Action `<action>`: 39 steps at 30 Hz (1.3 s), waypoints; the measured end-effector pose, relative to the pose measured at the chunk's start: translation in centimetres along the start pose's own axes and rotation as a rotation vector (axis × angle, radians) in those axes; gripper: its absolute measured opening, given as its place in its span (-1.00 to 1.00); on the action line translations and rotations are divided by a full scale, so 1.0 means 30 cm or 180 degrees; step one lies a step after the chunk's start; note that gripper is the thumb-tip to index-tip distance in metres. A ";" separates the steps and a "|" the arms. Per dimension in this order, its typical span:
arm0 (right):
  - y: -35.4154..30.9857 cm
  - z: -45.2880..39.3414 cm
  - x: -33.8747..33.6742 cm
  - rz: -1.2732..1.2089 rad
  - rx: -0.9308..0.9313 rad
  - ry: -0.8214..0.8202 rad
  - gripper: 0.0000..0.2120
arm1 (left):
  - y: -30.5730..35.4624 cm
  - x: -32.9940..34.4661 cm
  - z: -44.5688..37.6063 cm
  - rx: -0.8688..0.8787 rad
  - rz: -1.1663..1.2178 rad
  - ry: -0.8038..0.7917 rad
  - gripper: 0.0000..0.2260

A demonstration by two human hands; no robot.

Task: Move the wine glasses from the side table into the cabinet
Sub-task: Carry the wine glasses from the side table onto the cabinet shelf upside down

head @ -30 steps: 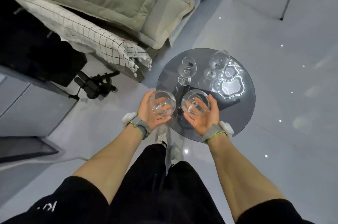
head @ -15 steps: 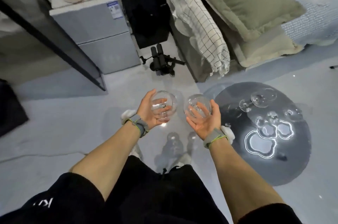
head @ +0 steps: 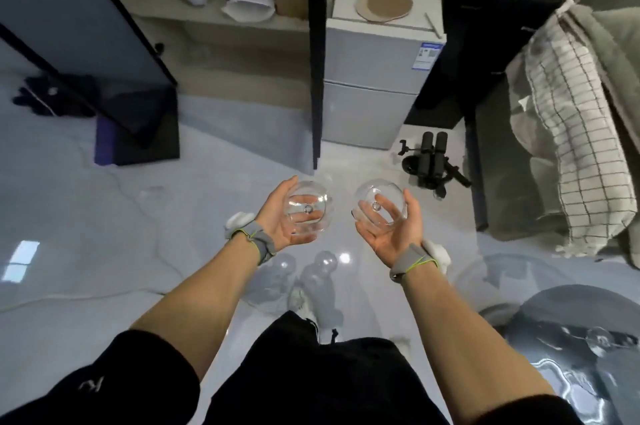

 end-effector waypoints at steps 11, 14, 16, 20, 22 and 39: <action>0.128 -0.273 0.604 0.0780 0.0516 -0.0512 -0.52 | 0.326 -0.440 -0.003 0.0325 0.0494 0.0427 -0.48; 0.112 -0.352 0.760 0.0865 0.0560 -0.0693 -0.56 | 0.446 -0.517 -0.034 0.0431 0.0491 0.0518 -0.50; 0.092 -0.420 0.880 0.0956 0.0555 -0.0838 -0.58 | 0.547 -0.567 -0.072 0.0499 0.0454 0.0556 -0.51; 0.024 -0.565 1.125 0.1123 0.0516 -0.1001 -0.58 | 0.789 -0.642 -0.177 0.0654 0.0383 0.0602 -0.52; -0.011 -0.601 1.214 0.1228 0.0442 -0.0903 -0.54 | 0.884 -0.664 -0.214 0.0660 0.0313 0.0645 -0.50; -0.321 -0.586 1.987 0.1626 -0.0257 -0.1543 -0.45 | 1.753 -0.725 -0.240 0.1513 0.0398 0.0025 -0.49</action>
Point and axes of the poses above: each hand's wrist, its own z-axis away from the middle knuckle, its own x-axis out of the palm, y = z × x, the point moved 6 cm from there along -z, towards the middle knuckle, and after that the axes turned 7 degrees about x, right-handed, at the moved point
